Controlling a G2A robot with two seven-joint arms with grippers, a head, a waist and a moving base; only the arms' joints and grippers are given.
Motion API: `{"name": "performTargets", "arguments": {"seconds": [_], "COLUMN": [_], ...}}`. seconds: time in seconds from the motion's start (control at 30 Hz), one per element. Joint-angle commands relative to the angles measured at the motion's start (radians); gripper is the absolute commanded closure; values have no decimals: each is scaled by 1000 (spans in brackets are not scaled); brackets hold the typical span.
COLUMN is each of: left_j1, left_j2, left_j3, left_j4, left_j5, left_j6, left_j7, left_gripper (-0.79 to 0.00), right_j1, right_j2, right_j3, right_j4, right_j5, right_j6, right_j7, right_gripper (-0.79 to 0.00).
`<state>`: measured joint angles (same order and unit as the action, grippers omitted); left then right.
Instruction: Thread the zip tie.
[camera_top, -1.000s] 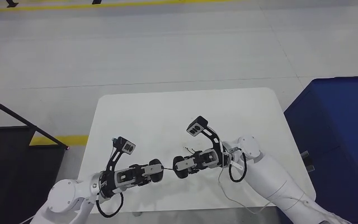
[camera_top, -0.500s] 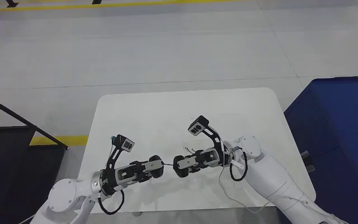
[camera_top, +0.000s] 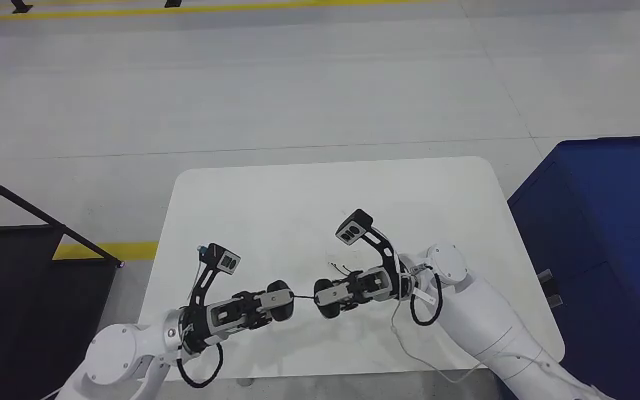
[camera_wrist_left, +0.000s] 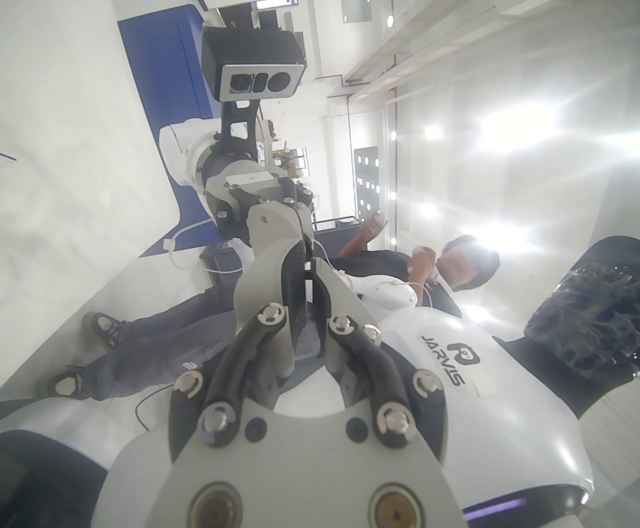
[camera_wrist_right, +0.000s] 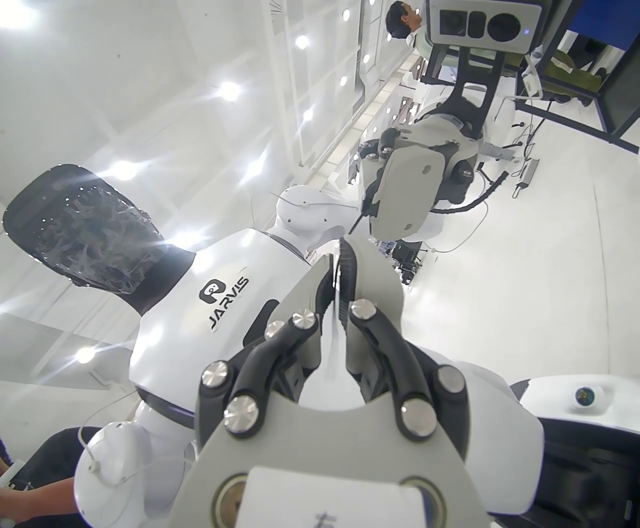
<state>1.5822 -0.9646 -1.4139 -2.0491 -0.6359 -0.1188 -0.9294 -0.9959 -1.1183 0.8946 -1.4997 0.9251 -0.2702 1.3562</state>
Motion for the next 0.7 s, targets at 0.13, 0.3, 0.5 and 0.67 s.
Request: {"name": "performTargets", "arguments": {"seconds": [0.13, 0.3, 0.5, 0.67], "left_j1": [5, 15, 43, 77], "left_j2": [-1, -2, 0, 0], "left_j3": [-3, -9, -43, -99], "left_j4": [-1, -4, -21, -10], "left_j5": [-2, -3, -40, -110], "left_j6": [-5, -10, -31, -63], "left_j7": [-6, -9, -33, -48], "left_gripper": [0, -723, -785, -785], "right_j1": [-13, -18, -23, -30], "right_j2": [-3, -6, -10, -14], "right_j3": [11, 20, 32, 46], "right_j4": [-9, -5, -2, -3], "right_j5": [-8, -9, -1, 71], "right_j6": [1, 6, -2, 16], "right_j7": [4, 9, 17, 77], "right_gripper": [0, 0, 0, 0]}}
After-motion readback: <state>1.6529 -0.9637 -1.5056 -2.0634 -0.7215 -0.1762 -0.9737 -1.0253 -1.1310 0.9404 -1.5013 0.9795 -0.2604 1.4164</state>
